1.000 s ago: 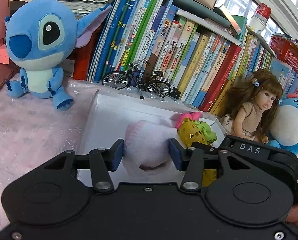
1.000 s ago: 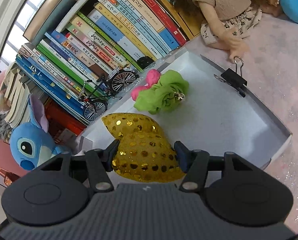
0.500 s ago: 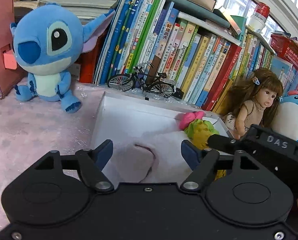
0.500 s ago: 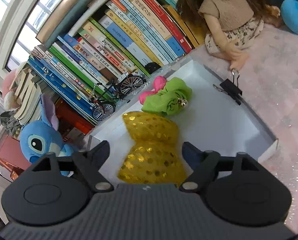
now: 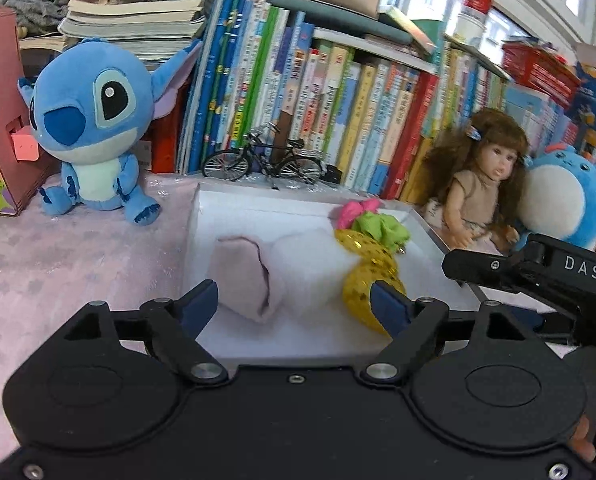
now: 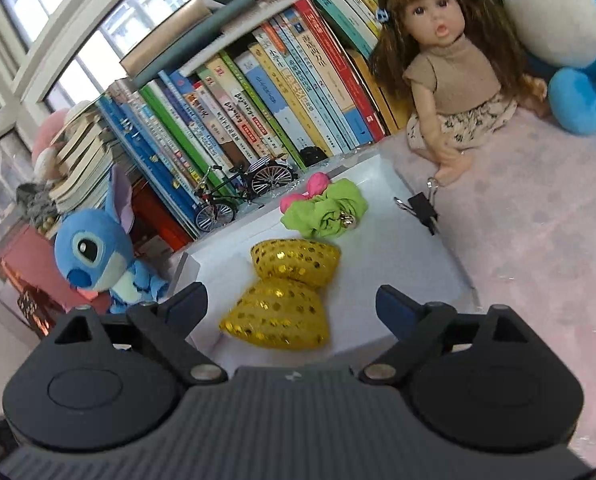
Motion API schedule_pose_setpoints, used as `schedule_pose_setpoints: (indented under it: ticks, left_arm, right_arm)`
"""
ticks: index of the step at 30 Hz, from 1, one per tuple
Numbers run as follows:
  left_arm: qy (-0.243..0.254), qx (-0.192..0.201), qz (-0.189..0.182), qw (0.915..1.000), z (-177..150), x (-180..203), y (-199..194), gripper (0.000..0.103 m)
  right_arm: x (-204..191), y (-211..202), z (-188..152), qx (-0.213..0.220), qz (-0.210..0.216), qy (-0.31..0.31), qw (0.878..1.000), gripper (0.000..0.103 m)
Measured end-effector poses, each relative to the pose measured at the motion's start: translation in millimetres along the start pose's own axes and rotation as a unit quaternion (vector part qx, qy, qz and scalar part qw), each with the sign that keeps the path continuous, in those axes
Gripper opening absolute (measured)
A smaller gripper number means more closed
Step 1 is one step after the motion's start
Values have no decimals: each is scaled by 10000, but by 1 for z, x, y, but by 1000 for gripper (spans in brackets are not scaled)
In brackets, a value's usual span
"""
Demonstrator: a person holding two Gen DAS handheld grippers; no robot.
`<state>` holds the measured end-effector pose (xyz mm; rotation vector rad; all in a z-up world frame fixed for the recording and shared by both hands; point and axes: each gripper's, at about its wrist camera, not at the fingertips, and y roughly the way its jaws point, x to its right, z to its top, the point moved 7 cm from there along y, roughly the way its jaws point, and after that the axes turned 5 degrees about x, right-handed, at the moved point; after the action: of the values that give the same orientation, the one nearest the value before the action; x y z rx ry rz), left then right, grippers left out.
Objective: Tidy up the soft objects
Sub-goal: 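Release the pink cloth into the tray with the left tool while the right tool releases the gold heart, then move the left tool to the blue floral pouch while the right tool moves to the purple heart plush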
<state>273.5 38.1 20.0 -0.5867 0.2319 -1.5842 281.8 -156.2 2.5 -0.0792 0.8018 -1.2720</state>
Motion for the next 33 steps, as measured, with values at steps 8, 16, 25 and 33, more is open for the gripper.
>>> schedule_pose_setpoints:
  ticks: [8, 16, 25, 33]
  left_arm:
    - [218, 41, -324, 9992, -20, 15, -35, 86]
    - [305, 107, -543, 9980, -39, 24, -66, 87]
    - [472, 110, -654, 9967, -67, 29, -92, 87]
    - [562, 151, -780, 9953, -91, 32, -115, 88]
  right_arm:
    - [-2, -46, -8, 277, 85, -639, 9975, 99]
    - [-7, -83, -19, 577, 37, -1328, 9895, 102]
    - [-11, -112, -44, 768, -25, -1958, 9776, 103]
    - [-8, -135, -70, 1074, -205, -2344, 9660, 103]
